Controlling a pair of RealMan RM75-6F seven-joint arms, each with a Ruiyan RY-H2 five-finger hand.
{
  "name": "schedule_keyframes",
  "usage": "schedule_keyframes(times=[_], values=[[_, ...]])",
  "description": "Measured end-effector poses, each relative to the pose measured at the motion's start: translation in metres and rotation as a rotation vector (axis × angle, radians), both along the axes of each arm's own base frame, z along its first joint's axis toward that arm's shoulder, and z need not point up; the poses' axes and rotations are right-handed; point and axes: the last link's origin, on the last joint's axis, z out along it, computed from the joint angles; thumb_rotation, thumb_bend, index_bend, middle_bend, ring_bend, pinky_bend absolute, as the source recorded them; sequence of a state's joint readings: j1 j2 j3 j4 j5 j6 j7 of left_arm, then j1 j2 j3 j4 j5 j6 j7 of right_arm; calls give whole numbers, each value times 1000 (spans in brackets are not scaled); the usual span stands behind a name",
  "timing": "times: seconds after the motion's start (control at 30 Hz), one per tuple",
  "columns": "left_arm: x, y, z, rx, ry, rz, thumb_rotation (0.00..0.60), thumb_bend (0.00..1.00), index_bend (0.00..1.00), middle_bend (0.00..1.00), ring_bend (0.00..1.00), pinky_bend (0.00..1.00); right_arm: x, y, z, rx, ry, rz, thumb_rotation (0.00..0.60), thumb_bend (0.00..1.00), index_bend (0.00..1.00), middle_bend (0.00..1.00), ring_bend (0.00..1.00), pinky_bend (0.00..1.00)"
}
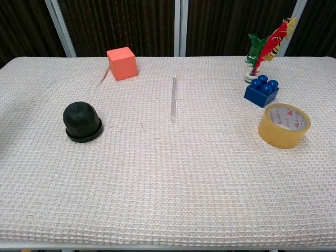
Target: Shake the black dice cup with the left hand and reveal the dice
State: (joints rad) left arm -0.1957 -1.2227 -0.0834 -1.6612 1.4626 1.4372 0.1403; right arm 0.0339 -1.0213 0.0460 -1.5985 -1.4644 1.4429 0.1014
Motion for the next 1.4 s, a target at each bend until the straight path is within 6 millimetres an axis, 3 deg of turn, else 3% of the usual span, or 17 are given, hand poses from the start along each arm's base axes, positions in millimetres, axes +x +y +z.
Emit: schedule_keyframes(times=[0.63, 1.03, 1.4], values=[[9, 3, -10, -78, -68, -19, 600, 0, 162, 124, 15, 117, -1, 2, 1, -1, 5, -2, 600, 159, 0, 0, 0, 0], [14, 20, -50, -255, -109, -16, 600, 0, 157, 124, 15, 116, -1, -1, 0, 2, 11, 0, 600, 159, 0, 0, 0, 0], [20, 62, -95, -350, -140, 5, 600, 0, 141, 124, 15, 116, 8, -3, -3, 33, -16, 25, 600, 159, 0, 0, 0, 0]])
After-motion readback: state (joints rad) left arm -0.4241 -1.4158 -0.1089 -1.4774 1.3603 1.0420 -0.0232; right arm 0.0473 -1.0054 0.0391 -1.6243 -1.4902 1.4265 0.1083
